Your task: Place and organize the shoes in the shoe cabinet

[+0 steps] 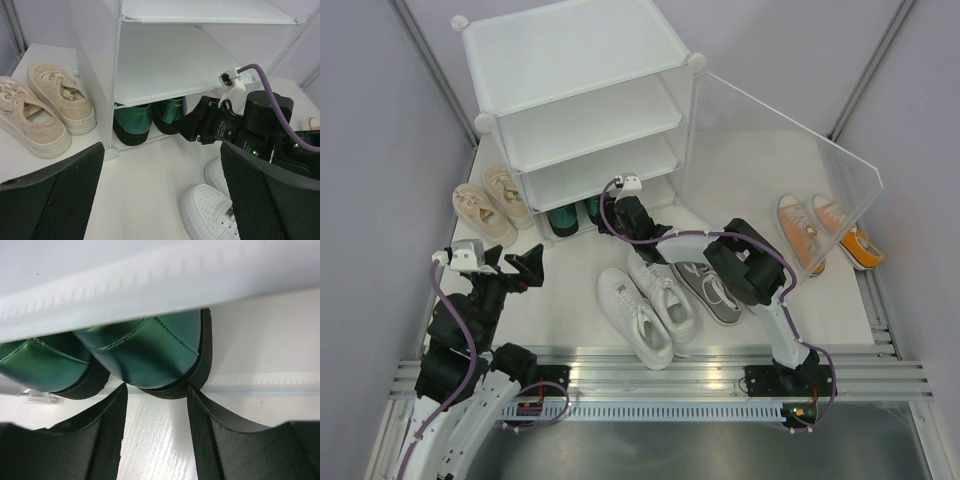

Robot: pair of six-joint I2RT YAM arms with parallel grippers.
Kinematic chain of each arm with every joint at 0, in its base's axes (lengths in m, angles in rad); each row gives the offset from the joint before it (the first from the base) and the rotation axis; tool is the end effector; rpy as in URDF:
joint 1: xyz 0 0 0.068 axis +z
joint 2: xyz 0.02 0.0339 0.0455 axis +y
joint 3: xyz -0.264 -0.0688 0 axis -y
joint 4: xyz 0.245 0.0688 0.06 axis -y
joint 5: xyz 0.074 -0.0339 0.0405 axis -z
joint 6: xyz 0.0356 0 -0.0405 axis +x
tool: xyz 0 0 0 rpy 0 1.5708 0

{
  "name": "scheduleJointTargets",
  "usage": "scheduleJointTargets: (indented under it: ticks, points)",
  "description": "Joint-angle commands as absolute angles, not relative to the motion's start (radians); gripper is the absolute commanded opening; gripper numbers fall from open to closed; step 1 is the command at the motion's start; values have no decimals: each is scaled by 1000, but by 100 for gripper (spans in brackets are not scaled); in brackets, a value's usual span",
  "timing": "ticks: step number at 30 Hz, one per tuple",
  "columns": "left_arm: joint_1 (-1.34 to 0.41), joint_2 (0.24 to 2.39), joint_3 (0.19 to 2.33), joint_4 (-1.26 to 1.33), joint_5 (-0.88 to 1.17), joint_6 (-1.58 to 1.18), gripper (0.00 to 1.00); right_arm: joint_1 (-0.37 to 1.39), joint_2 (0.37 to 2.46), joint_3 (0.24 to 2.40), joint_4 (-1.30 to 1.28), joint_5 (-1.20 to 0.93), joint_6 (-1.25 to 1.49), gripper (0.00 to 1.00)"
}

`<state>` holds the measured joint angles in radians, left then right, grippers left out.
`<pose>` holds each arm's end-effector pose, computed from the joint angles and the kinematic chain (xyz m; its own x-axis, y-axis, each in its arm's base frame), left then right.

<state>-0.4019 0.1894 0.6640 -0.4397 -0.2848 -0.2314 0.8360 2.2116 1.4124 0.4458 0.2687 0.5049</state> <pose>0.0585 -0.0140 0.3323 0.0044 -0.2410 -0.9705 0.1212 0.9635 -0.2387 0.3377 0.3597 0.1539 -0.4683 0.1773 -0.8656 -0.3677 0.8517 0.3734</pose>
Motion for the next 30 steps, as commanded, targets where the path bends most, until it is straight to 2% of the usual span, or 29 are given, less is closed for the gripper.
scheduleJointTargets:
  ticks: [1, 8, 9, 15, 20, 25, 30]
  points:
    - [-408, 183, 664, -420, -279, -204, 100, 824, 2171, 1476, 595, 221, 548, 55]
    - [-408, 183, 663, -420, -279, -204, 100, 822, 2160, 1456, 583, 209, 554, 56]
    - [-408, 184, 663, -419, -279, -204, 99, 819, 2151, 1433, 578, 209, 552, 60]
    - [-408, 186, 664, -419, -284, -204, 100, 810, 2028, 1304, 512, 247, 523, 70]
    - [-408, 193, 661, -420, -301, -201, 100, 801, 1875, 1151, 520, 255, 497, 73]
    - [-408, 198, 660, -420, -313, -198, 100, 802, 1711, 1033, 459, 258, 479, 71]
    - [-408, 210, 661, -420, -305, -198, 100, 802, 1450, 889, 220, 326, 463, 63]
